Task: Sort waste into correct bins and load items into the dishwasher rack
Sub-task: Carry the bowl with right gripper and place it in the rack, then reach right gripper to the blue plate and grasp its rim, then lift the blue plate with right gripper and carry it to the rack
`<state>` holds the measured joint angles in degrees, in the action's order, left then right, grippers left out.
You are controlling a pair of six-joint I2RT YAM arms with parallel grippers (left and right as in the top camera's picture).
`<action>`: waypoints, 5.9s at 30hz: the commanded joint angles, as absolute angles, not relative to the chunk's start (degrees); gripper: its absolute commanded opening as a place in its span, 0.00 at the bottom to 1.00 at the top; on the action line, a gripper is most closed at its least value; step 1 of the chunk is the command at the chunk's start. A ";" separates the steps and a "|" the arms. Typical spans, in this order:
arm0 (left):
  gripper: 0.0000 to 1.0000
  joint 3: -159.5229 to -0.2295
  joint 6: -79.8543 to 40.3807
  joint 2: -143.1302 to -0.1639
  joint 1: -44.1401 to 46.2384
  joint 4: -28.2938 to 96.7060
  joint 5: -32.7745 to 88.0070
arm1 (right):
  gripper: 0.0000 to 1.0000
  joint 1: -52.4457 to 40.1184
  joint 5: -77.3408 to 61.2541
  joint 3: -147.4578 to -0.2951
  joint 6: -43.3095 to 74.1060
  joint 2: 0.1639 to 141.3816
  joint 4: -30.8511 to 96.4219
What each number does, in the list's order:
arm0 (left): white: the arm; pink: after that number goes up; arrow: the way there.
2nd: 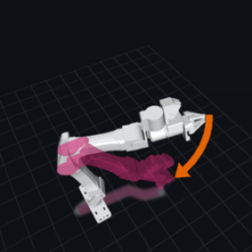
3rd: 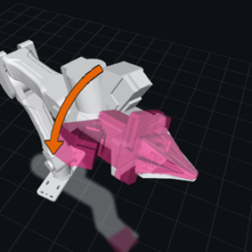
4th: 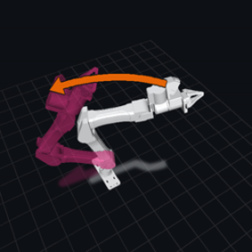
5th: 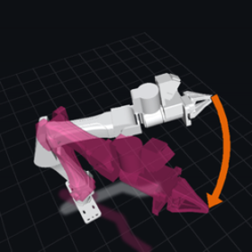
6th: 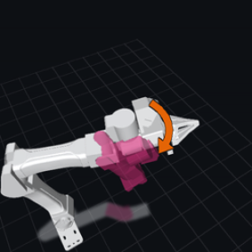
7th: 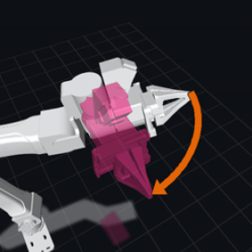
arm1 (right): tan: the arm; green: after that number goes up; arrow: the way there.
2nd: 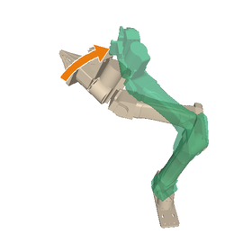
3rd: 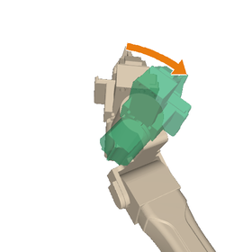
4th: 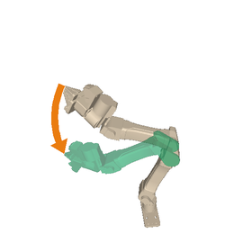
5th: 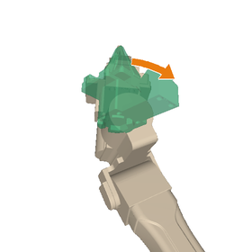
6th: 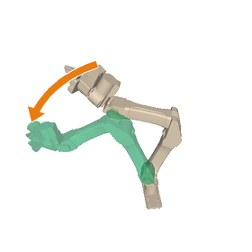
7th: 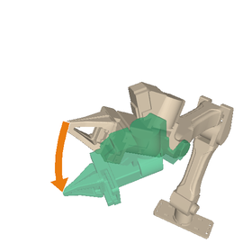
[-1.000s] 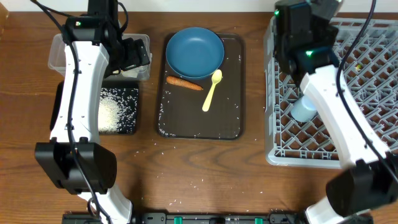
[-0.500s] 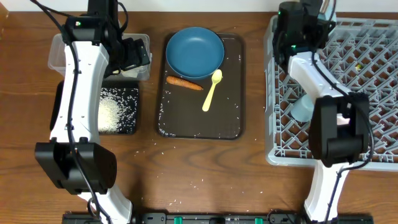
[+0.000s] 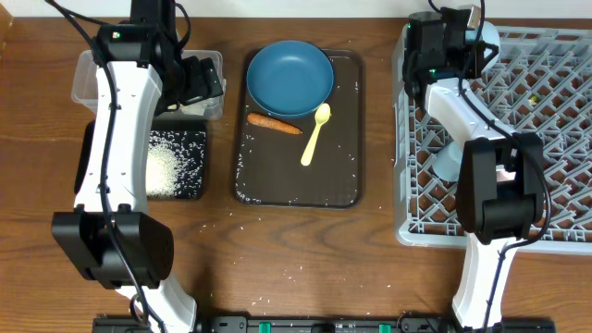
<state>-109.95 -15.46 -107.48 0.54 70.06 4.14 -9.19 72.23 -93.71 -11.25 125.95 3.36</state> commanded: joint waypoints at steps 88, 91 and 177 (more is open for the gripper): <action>0.97 -110.87 -15.77 -106.45 0.56 70.08 4.01 | 0.01 -25.50 3.20 -93.65 39.57 130.93 20.21; 0.97 -110.87 -15.77 -106.45 0.56 70.08 4.01 | 0.01 -24.64 3.20 -93.67 39.55 130.23 19.62; 0.98 -110.87 -15.77 -106.45 0.56 70.08 4.01 | 0.04 13.32 42.09 -93.65 -66.32 113.58 3.62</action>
